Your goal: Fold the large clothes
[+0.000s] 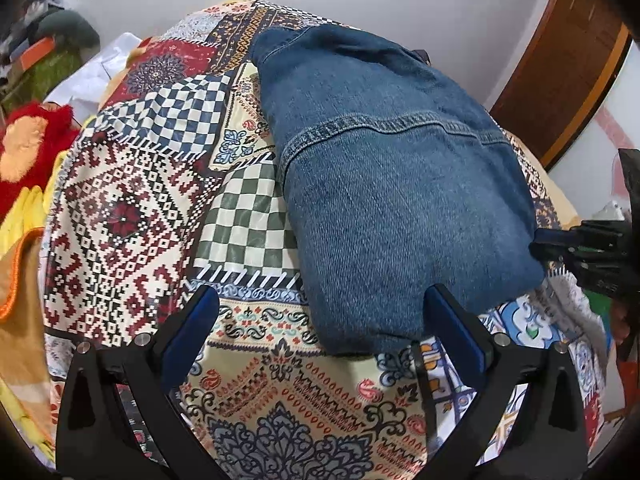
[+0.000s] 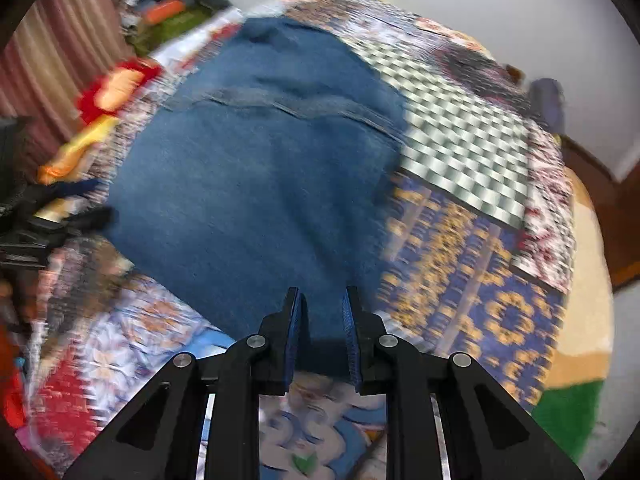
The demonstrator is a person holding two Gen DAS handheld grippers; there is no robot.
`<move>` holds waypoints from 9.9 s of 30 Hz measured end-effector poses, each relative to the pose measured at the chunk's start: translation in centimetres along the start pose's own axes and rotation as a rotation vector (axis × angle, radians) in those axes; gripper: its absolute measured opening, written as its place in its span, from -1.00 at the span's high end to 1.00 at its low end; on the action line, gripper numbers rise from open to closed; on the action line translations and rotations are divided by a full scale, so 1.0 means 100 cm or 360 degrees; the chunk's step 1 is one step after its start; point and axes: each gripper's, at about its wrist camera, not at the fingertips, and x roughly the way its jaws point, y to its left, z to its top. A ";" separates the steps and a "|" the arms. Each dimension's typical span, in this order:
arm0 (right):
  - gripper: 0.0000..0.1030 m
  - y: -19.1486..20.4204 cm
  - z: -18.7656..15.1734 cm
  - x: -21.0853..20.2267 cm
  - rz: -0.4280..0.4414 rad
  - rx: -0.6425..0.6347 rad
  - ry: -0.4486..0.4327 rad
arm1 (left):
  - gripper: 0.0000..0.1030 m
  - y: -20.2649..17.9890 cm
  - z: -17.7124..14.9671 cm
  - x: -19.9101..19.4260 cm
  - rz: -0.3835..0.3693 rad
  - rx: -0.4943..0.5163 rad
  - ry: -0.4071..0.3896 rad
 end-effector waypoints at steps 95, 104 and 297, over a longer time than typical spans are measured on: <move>-1.00 -0.050 0.111 0.114 0.0947 0.0517 0.0169 | -1.00 0.035 0.107 0.111 -0.0684 -0.0506 0.0319; -0.39 -0.041 0.112 0.097 0.0990 0.0520 0.0120 | -0.57 0.021 0.116 0.104 -0.0716 -0.0488 0.0313; -1.00 0.196 -0.078 -0.318 0.0252 -0.0005 -0.1391 | -1.00 -0.087 -0.138 -0.365 0.0338 -0.0114 -0.1297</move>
